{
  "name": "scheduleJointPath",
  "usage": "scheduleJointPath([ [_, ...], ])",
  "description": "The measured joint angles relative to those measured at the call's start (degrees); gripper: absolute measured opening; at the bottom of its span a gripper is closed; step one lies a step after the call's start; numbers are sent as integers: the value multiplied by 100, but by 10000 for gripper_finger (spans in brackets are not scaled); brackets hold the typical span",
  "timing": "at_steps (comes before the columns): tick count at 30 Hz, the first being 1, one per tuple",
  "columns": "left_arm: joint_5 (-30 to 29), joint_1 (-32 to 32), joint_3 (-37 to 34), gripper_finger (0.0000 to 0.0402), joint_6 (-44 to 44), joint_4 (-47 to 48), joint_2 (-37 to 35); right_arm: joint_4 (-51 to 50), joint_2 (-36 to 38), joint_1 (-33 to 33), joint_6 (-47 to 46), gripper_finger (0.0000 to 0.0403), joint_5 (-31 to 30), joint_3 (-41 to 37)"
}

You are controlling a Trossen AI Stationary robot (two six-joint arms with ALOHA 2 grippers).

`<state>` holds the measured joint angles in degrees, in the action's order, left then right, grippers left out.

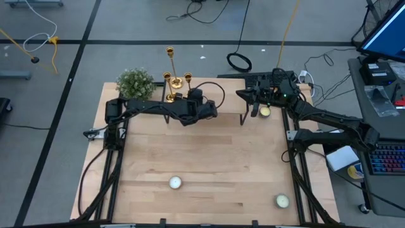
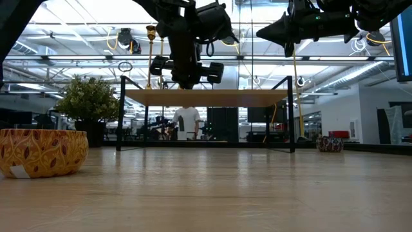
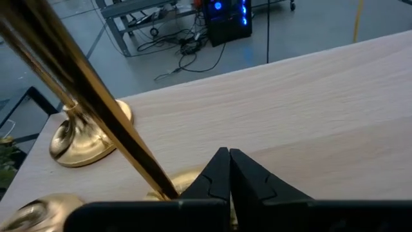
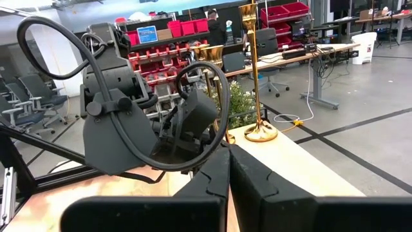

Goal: Pick & Place candle stick holders
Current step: Put the gold candle holder on the shelf

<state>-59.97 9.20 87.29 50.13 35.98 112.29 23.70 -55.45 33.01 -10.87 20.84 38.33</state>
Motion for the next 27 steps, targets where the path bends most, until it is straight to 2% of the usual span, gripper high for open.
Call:
scheduleJointPath([
  [5,-8,29,0,3,268,203,0,0,1,2,1,4,0,0],
  [27,-6,162,0,3,273,202,0,-1,-1,0,-11,4,2,0],
])
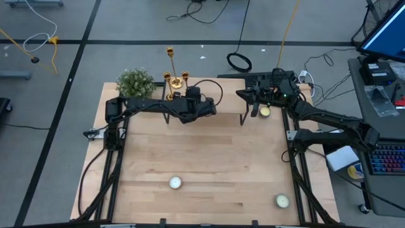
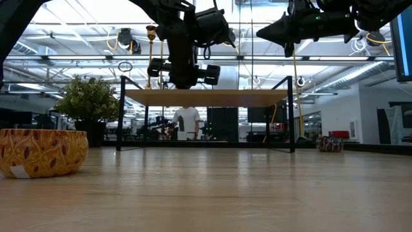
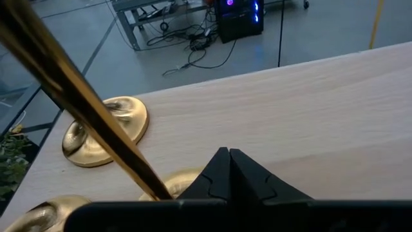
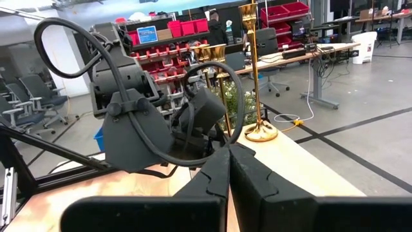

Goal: Pick & Place candle stick holders
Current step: Put the gold candle holder on the shelf

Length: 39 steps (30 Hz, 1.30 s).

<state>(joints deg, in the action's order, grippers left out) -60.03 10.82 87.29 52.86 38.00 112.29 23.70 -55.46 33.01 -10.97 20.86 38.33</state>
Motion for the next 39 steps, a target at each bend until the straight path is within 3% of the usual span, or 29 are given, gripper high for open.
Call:
scheduleJointPath([
  [28,-1,73,2,2,454,235,2,0,2,2,-14,4,0,0],
  [39,22,36,2,3,258,124,-69,-2,0,0,-14,4,0,0],
])
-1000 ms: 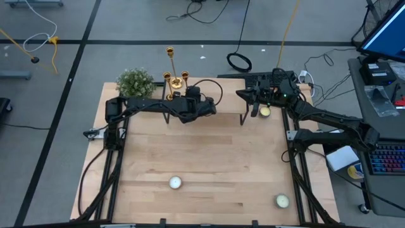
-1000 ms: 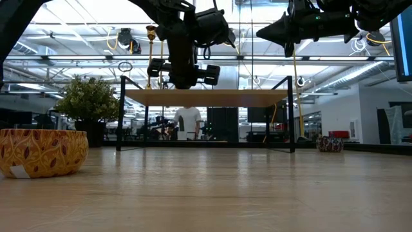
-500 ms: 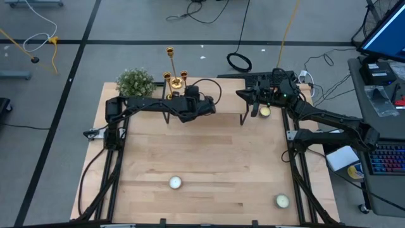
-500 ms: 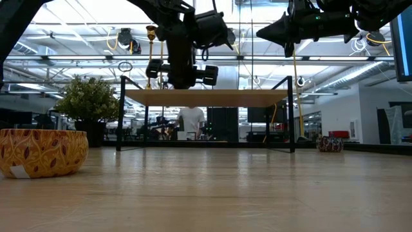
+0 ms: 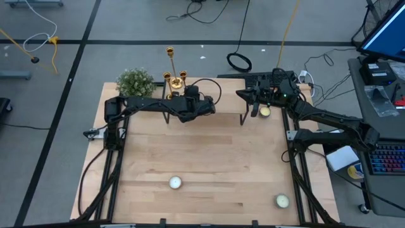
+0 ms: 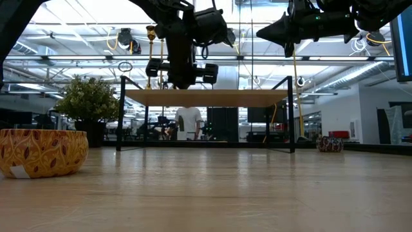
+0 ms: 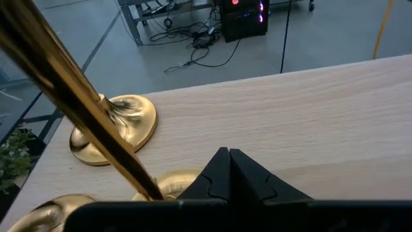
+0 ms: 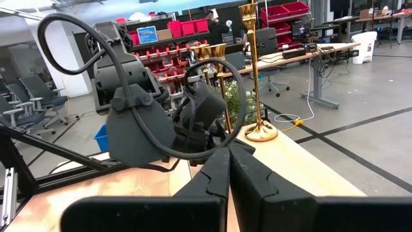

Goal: Pick & Place candle stick holders
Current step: Put the gold candle holder on the shelf, then put the orange patterned scented candle on the shelf

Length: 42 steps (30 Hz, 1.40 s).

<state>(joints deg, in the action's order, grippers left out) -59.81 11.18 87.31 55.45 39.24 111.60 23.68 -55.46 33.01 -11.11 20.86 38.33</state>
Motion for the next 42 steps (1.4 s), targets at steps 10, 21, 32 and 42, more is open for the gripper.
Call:
scheduleJointPath([
  [10,313,-50,0,36,57,-47,-12,0,0,2,0,4,2,0],
  [21,576,-218,0,82,168,-50,-17,0,2,2,-2,4,22,0],
  [32,822,-619,-1,62,225,-72,-126,0,0,2,0,4,24,0],
  [42,2101,-1242,2,27,-394,-145,-832,0,1,2,2,4,27,2],
])
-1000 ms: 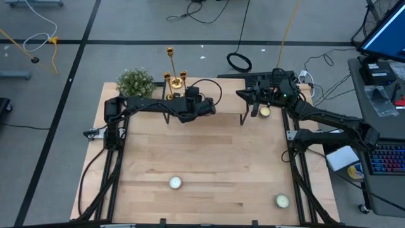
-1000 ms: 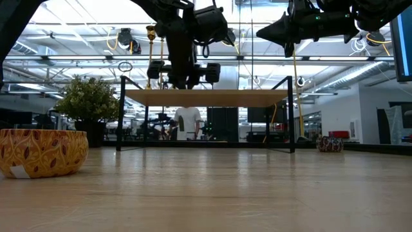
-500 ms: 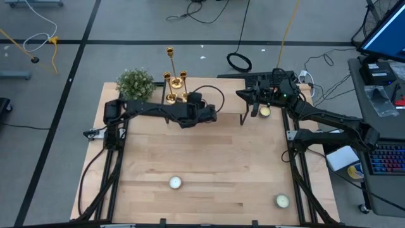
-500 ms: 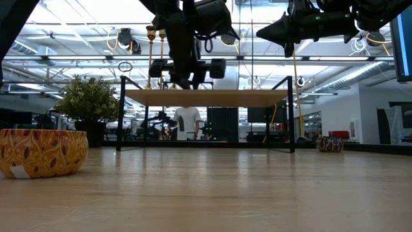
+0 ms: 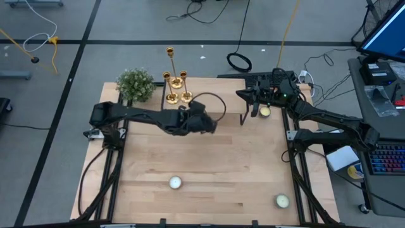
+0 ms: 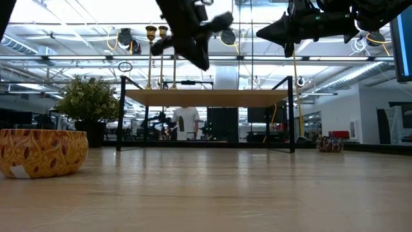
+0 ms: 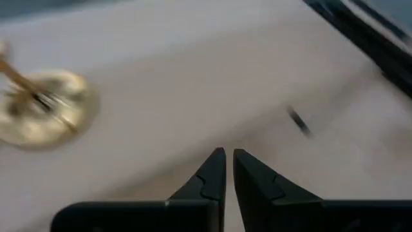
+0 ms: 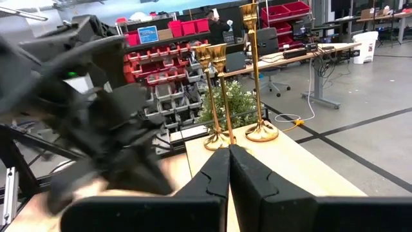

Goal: Pick & Place candle stick holders
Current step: Put the orange patterned scented candle on the shelf

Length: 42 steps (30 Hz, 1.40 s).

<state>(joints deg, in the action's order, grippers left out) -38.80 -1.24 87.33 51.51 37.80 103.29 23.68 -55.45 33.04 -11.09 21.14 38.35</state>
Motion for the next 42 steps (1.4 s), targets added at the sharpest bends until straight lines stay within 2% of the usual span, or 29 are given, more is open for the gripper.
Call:
scheduleJointPath([
  [6,1466,-433,1,4,-407,228,-283,1,1,0,-9,4,0,0],
  [10,1965,-815,-6,10,-63,657,-417,2,-1,-2,-15,4,-1,0],
  [19,1991,-1888,-4,3,2101,1821,-499,-35,3,-2,-17,4,3,0],
  [25,1990,-2552,-4,18,3169,2079,-499,-44,3,0,-20,4,14,0],
  [32,2097,-3086,-4,3,3918,2112,-499,-44,3,0,-20,4,16,0],
  [38,2122,-3325,-4,30,4627,1994,-499,-44,3,-1,-20,4,16,0],
  [42,2124,-3427,-4,47,4689,1808,-499,-44,3,0,-20,4,16,0],
])
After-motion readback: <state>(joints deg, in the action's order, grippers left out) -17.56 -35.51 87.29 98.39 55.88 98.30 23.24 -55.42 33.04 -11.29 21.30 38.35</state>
